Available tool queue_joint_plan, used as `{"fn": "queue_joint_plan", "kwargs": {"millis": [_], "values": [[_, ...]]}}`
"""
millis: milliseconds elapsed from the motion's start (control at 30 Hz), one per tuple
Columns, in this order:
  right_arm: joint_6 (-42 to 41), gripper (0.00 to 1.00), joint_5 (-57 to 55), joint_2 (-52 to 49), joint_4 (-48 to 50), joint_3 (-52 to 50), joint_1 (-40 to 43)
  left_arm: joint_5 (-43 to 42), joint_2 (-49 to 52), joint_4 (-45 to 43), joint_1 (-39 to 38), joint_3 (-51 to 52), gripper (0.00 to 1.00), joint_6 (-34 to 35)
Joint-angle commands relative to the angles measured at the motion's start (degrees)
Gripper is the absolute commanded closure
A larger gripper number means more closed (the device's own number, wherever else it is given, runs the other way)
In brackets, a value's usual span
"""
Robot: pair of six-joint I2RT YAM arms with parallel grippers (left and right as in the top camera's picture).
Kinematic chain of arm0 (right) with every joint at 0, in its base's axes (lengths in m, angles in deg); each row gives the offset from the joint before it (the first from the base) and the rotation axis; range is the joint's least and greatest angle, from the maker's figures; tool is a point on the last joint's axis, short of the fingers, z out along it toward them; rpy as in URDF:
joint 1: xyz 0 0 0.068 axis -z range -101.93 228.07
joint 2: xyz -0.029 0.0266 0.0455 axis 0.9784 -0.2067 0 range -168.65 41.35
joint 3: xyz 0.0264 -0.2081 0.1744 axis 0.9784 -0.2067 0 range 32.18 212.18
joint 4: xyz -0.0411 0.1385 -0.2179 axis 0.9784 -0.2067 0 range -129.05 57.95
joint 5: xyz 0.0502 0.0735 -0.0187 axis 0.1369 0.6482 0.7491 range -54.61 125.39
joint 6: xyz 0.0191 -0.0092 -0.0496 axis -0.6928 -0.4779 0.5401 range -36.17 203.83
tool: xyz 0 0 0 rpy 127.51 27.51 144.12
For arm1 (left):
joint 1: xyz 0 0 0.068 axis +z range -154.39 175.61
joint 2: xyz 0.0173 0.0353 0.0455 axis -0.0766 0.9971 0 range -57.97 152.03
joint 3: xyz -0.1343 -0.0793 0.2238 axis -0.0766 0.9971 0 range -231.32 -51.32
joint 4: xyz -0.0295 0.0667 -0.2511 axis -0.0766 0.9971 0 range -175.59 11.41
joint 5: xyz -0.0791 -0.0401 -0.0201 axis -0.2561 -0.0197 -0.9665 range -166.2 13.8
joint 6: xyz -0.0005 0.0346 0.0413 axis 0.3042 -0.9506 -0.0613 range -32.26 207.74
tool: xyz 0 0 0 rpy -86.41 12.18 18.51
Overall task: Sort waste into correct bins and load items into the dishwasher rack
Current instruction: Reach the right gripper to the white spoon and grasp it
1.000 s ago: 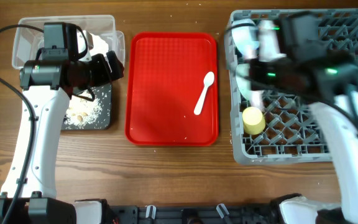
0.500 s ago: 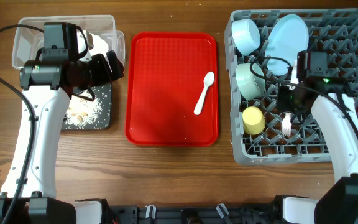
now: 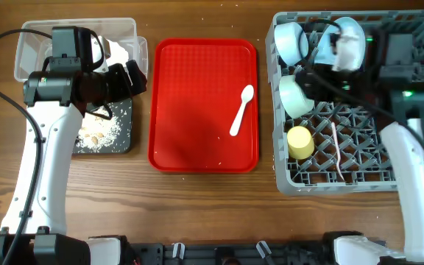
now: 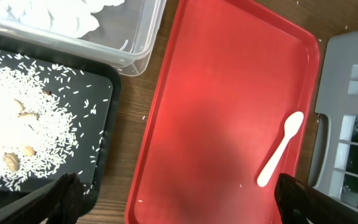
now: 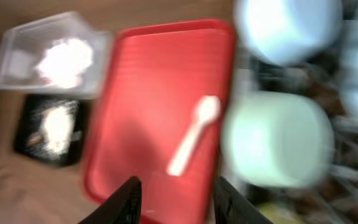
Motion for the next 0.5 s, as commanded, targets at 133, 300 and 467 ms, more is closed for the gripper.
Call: {"fn": "queue_joint_plan", "kwargs": {"millis": [133, 300, 467], "values": [[-26.12, 0.54, -31.41, -14.91, 8.24, 0.5, -26.53, -0.07, -0.09, -0.15, 0.31, -0.5, 0.0, 0.26], [-31.58, 0.55, -31.87, -30.14, 11.52, 0.5, -27.8, -0.07, -0.09, -0.15, 0.31, -0.5, 0.0, 0.26], [-31.63, 0.57, -35.26, -36.74, 13.0, 0.5, -27.76, -0.07, -0.09, -0.15, 0.31, -0.5, 0.0, 0.26]]}}
